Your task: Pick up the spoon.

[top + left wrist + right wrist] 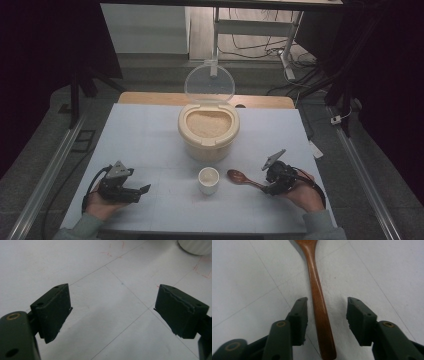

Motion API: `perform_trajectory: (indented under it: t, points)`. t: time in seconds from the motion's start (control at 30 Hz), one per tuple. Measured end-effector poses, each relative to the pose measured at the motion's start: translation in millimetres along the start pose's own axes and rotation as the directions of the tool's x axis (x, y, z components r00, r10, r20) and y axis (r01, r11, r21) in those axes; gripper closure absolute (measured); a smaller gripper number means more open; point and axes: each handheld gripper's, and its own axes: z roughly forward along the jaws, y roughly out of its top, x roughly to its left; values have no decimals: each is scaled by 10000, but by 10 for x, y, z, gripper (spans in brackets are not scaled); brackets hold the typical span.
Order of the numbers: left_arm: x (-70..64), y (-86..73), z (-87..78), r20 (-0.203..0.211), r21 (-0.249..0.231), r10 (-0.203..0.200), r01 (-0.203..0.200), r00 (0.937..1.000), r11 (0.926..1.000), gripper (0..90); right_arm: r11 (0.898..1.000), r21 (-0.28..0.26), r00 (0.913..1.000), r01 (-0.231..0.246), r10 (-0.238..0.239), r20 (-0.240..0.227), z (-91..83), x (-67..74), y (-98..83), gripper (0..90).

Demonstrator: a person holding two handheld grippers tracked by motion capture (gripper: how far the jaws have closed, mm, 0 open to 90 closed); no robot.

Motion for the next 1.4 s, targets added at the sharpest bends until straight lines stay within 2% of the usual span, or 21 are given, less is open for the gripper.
perform_trajectory:
  t: [0.17,0.3,0.33,0.4,0.53,0.93,1.13,1.33,1.4]
  points:
    - [5,-5,-1,9,-6,-25,25,10000,10000,130,9995,210,9996,223,-219,-173,39,0,28,612]
    - [11,-9,7,17,42,-12,12,10000,10000,130,9988,173,9989,467,-465,-114,45,5,39,669]
    - [11,-9,8,14,56,-4,4,10000,10000,130,9965,326,9970,770,-771,26,46,23,56,720]
    - [4,-12,7,9,49,6,-6,10000,10000,130,9918,400,9926,1212,-1214,26,60,60,78,766]
    - [-4,-12,12,-6,77,18,-18,10000,10000,130,9857,707,9874,1532,-1556,303,71,109,115,776]
    - [9,-17,9,-25,77,-1,1,10000,10000,130,9885,536,9895,1412,-1426,231,38,93,95,784]
    - [19,-25,6,-72,102,-6,7,10000,9999,131,9948,-147,9948,1013,-1011,133,-70,43,38,785]
    - [18,-26,9,-87,130,8,-7,10000,9999,131,9946,-542,9961,885,-880,119,-136,31,9,785]
    - [18,-26,7,-102,121,3,-1,9999,9999,131,9920,-912,9962,871,-871,49,-208,31,-3,785]
